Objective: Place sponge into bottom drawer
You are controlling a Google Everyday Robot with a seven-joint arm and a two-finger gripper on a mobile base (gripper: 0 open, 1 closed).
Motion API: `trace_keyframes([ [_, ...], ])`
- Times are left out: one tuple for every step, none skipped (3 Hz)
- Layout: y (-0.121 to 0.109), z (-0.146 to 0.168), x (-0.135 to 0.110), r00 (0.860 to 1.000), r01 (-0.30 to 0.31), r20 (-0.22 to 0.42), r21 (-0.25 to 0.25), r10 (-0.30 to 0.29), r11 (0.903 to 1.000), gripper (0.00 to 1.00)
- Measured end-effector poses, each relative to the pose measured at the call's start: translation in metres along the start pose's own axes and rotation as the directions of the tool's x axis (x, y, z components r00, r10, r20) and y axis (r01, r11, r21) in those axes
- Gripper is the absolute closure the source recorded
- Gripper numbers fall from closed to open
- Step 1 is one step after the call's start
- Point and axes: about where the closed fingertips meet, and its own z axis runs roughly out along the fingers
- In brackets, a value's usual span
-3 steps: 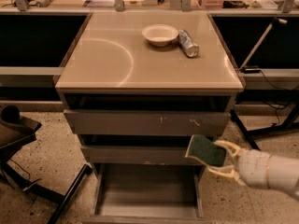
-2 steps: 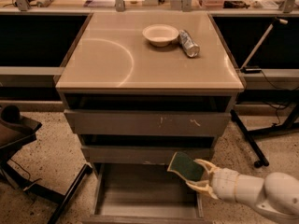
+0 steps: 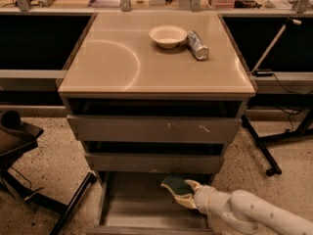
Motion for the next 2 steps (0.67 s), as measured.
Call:
trace_keyframes([
  [0.0031,0.0271,0.0381,0.998,-0.060,-0.034,0.038,0.062,0.9975,1.00],
  [0.0010,0.0268,0.0420,0.998,-0.054,-0.039,0.062,0.057,0.9966,1.00],
])
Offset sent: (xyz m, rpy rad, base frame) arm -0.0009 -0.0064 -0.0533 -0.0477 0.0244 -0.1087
